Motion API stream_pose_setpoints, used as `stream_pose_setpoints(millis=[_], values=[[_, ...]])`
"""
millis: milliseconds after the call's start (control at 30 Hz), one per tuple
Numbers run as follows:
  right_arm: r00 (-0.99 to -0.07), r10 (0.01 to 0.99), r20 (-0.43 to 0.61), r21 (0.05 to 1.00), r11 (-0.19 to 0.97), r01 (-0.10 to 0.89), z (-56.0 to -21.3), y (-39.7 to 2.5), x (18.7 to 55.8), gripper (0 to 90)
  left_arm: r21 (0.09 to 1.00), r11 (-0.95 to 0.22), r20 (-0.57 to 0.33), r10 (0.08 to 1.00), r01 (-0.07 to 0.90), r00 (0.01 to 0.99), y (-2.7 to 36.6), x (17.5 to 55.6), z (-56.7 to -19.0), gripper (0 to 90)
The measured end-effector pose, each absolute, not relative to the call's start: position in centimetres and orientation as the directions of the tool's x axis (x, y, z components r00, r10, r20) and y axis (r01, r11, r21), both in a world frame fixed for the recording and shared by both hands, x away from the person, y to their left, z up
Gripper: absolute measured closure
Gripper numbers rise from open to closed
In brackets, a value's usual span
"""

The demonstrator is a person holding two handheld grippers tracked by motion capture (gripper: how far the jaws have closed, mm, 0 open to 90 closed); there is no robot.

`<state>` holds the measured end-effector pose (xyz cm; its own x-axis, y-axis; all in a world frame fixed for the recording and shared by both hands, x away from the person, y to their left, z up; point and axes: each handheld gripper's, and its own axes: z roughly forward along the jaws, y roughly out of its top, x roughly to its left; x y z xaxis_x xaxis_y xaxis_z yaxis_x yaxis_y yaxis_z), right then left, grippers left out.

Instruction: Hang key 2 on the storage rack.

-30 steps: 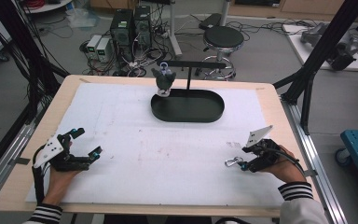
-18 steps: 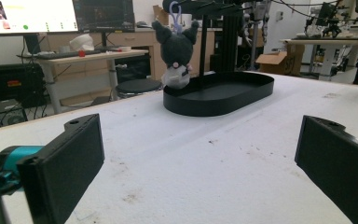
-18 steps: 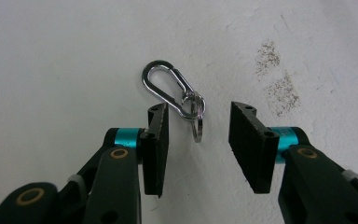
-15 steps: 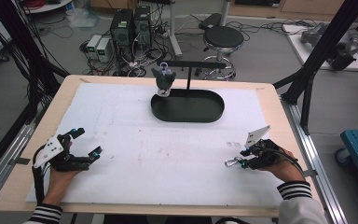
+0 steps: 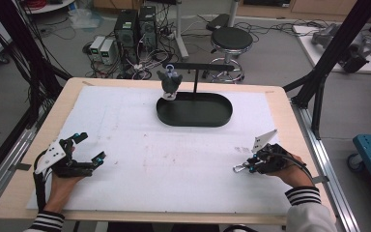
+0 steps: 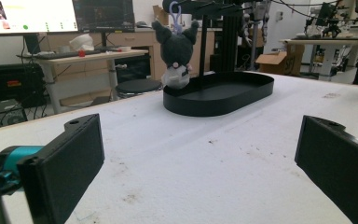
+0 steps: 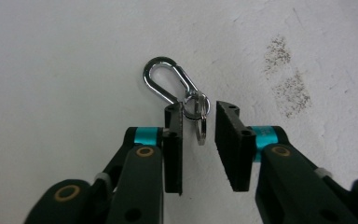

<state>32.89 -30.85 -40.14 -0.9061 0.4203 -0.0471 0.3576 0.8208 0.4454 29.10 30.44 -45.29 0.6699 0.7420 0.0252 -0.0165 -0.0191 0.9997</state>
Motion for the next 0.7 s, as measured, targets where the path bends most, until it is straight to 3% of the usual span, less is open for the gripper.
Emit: stream_pose_setpoints(millis=[700], values=[[-0.908,0.418,-0.02,0.438,0.82,0.368,-40.28,-30.72,33.3,87.7,1.0,-0.019,0.025,0.743,-0.017,0.669,30.41,29.1,-45.3,1.7]])
